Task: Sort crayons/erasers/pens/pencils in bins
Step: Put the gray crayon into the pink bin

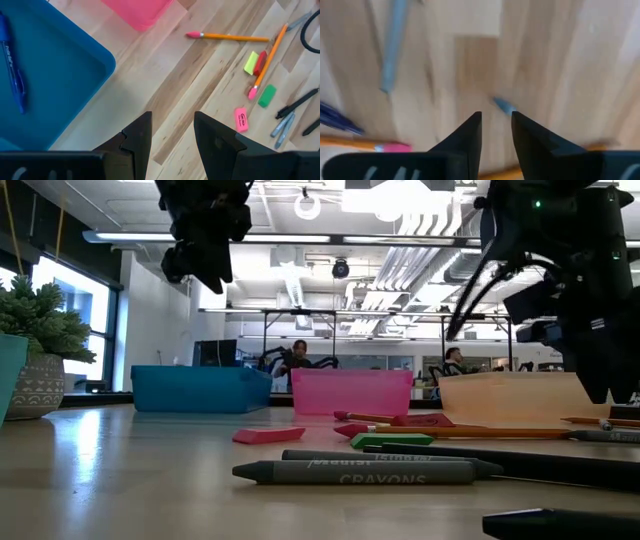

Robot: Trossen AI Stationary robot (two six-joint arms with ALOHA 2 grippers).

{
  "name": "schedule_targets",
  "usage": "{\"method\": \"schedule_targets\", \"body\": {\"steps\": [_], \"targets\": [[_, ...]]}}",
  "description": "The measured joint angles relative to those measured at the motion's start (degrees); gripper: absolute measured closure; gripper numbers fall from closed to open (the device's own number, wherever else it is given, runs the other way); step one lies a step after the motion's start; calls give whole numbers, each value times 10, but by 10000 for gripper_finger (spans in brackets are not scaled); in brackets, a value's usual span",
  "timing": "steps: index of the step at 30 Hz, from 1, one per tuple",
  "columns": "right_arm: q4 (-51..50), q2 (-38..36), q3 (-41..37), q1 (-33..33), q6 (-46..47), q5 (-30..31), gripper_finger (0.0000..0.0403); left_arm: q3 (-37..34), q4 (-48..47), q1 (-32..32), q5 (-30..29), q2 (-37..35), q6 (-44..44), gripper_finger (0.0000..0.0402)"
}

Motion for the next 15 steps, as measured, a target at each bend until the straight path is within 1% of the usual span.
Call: {"method": "schedule_targets", "body": {"steps": [2, 5, 8, 10, 15], "targets": [[21, 0, 0, 0, 21, -9, 304, 0, 0, 0, 0, 0, 8, 268], [64, 0, 1, 0, 84, -10, 304, 0, 0, 0, 0, 0, 11, 268], [59, 0, 1, 0, 134, 0, 304, 0, 0, 0, 0, 0, 15, 268], [52, 0, 1, 0, 204, 13, 304, 0, 0, 0, 0, 0, 15, 268], [47, 0, 1, -2, 429, 26, 304, 0, 0, -1, 0, 0, 15, 268]]}}
